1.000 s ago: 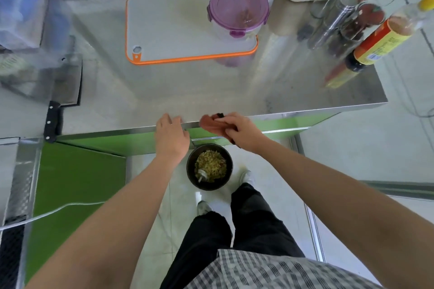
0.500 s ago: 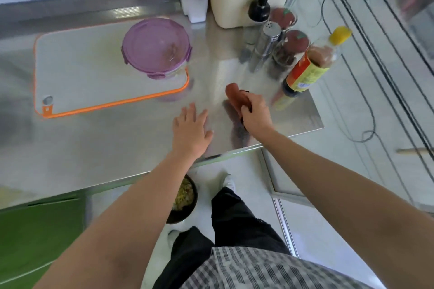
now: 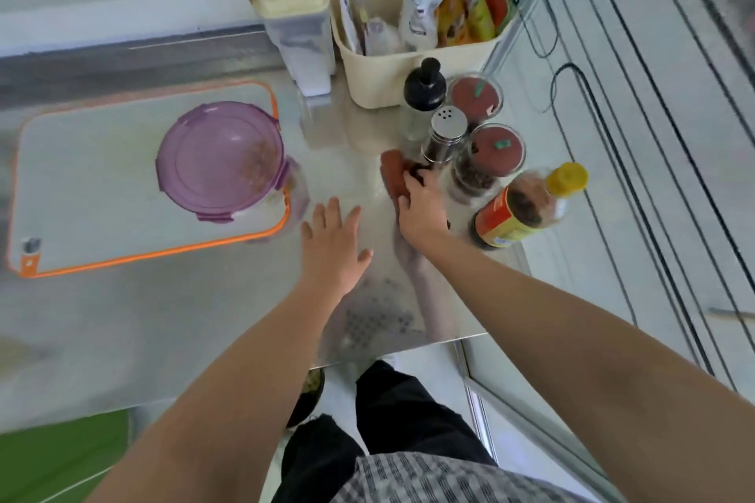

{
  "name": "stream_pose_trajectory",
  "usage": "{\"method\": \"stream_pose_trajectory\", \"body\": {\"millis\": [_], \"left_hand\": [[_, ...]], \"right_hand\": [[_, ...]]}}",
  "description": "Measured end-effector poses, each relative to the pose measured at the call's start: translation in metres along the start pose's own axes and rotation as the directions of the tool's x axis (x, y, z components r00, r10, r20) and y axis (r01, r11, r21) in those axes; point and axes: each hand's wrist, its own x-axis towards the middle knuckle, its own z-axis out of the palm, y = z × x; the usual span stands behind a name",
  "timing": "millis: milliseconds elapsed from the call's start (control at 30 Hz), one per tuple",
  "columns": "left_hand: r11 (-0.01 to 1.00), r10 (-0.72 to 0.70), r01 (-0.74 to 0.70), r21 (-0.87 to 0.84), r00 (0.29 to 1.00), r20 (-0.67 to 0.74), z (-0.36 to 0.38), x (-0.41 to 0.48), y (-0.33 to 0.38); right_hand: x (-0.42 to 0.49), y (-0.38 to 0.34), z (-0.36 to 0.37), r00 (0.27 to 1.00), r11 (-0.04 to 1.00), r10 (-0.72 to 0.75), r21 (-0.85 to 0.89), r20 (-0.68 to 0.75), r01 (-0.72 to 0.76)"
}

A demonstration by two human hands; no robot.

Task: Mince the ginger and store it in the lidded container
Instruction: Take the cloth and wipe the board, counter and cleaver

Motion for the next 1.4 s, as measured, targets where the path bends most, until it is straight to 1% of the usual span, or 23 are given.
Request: {"method": "stream_pose_trajectory", "body": {"millis": [67,133,167,233,300,333,367,433,467,500,567,600,667,700,733,800,867,1000,1200,1267,1333,1367,1400], "left_hand": [[0.999,0.007,-0.007,0.038,1.0,0.007,0.0,0.0,0.0],[0.999,0.002,-0.002,0.042,1.0,0.013,-0.001,0.001,0.001],[0.999,0.002,-0.002,0.042,1.0,0.013,-0.001,0.001,0.002],[0.999,0.002,-0.003,0.045,1.0,0.012,-0.001,0.001,0.003],[0.999,0.007,-0.007,0.052,1.0,0.007,0.0,-0.001,0.003],[0.999,0.011,-0.012,0.052,1.0,0.009,0.0,-0.002,0.003],[0.998,0.015,-0.016,0.053,1.0,0.013,0.0,-0.004,0.003],[0.998,0.022,-0.022,0.052,1.0,0.018,0.002,-0.007,0.004],[0.998,0.023,-0.024,0.05,1.0,0.021,0.003,-0.01,0.005],[0.999,0.024,-0.026,0.046,0.999,0.023,0.004,-0.013,0.005],[0.999,0.033,-0.034,0.039,0.999,0.024,0.006,-0.019,0.005],[0.998,0.042,-0.043,0.037,0.999,0.026,0.007,-0.022,0.005],[0.998,0.051,-0.051,0.028,0.999,0.02,0.009,-0.029,0.003],[0.999,0.048,-0.048,0.02,0.999,0.017,0.01,-0.034,0.0],[0.999,0.04,-0.04,0.009,0.999,0.016,0.011,-0.039,-0.003],[1.0,0.01,-0.01,-0.017,1.0,-0.003,0.015,-0.051,-0.015],[0.999,-0.025,0.024,-0.03,0.999,-0.027,0.018,-0.066,-0.032],[0.995,-0.096,0.093,-0.042,0.994,-0.055,0.026,-0.106,-0.075],[0.992,-0.112,0.109,-0.062,0.992,-0.055,0.045,-0.18,-0.152],[0.993,-0.101,0.098,-0.063,0.993,-0.061,0.051,-0.206,-0.175],[0.993,-0.097,0.091,-0.073,0.993,-0.074,0.057,-0.228,-0.196],[0.991,-0.102,0.094,-0.09,0.991,-0.085,0.059,-0.238,-0.205],[0.989,-0.109,0.099,-0.108,0.99,-0.091,0.061,-0.247,-0.215]], "right_hand": [[0.004,-0.001,-0.002,0.999,0.998,-0.045,0.039,-0.011,0.045],[0.009,-0.002,-0.007,0.995,0.997,-0.02,0.076,-0.093,0.027],[0.012,-0.001,-0.007,0.995,0.999,-0.017,0.049,-0.095,0.022],[0.01,-0.003,0.0,0.997,0.997,-0.069,-0.033,0.017,0.069],[0.004,-0.009,0.007,0.983,0.989,-0.146,0.012,0.108,0.146],[0.001,-0.009,0.007,0.985,0.989,-0.148,0.044,0.087,0.144],[0.0,-0.007,0.005,0.993,0.992,-0.116,0.051,0.024,0.114],[-0.002,0.003,0.001,0.996,0.999,-0.032,0.0,-0.087,0.032],[-0.006,0.008,-0.001,0.997,0.999,-0.034,-0.03,-0.07,0.032],[-0.01,0.01,-0.002,0.997,0.997,-0.071,-0.035,-0.012,0.071],[-0.018,0.009,-0.001,0.985,0.99,-0.141,0.011,0.102,0.141],[-0.021,0.009,-0.001,0.987,0.991,-0.132,0.034,0.092,0.13],[-0.024,0.011,0.001,0.998,0.998,-0.064,0.029,-0.01,0.064],[-0.029,0.013,0.005,0.998,0.999,-0.049,0.003,-0.029,0.049],[-0.036,0.013,0.01,0.998,0.998,-0.063,-0.018,-0.005,0.063],[-0.057,0.006,0.025,0.985,0.99,-0.136,-0.006,0.104,0.137],[-0.086,-0.004,0.046,0.966,0.98,-0.201,0.044,0.163,0.197],[-0.134,-0.017,0.082,0.949,0.969,-0.246,0.071,0.196,0.236],[-0.202,-0.05,0.129,0.934,0.957,-0.29,0.08,0.207,0.279],[-0.229,-0.067,0.15,0.9,0.942,-0.336,0.091,0.278,0.323],[-0.25,-0.084,0.167,0.842,0.921,-0.389,0.12,0.373,0.372],[-0.257,-0.092,0.173,0.84,0.919,-0.393,0.138,0.374,0.368],[-0.26,-0.098,0.177,0.874,0.929,-0.368,0.165,0.318,0.331]]}}
